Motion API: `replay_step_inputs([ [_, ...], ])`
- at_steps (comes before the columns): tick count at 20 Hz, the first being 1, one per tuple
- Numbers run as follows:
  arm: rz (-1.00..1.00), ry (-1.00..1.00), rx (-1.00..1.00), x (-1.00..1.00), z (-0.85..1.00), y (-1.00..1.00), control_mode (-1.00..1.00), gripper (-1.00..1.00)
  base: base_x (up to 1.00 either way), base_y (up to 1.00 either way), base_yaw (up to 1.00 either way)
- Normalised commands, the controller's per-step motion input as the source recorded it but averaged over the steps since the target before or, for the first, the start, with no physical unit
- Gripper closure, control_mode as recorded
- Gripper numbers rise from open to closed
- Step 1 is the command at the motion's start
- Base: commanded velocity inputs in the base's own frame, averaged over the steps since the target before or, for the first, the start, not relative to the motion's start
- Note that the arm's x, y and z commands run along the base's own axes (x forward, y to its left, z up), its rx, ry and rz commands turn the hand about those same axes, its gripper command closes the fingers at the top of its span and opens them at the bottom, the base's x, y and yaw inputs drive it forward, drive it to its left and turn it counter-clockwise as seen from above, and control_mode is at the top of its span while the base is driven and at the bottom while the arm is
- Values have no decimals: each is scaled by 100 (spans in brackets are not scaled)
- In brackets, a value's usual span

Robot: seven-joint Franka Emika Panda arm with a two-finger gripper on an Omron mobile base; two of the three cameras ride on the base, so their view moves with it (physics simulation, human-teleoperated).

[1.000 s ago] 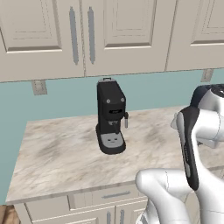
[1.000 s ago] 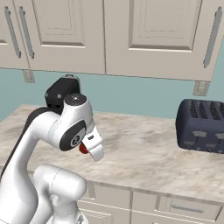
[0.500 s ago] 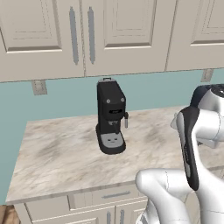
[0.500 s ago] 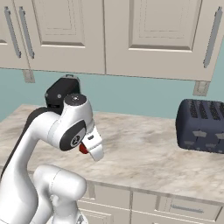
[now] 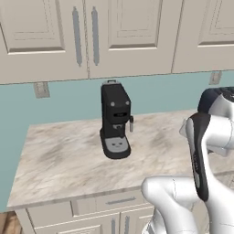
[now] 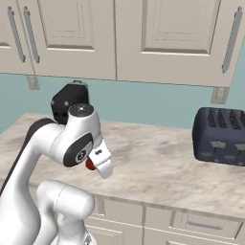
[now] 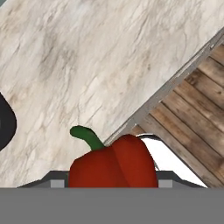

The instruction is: Place the bell pepper in the correct fridge rack based on whether it is a fruit or vegetable. Finally, close the fridge door.

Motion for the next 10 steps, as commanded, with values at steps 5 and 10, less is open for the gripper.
replay_step_inputs([
  [5,0,0,0,0,0,0,100,100,-47,0,18],
  [10,0,0,0,0,0,0,100,100,-55,0,47],
])
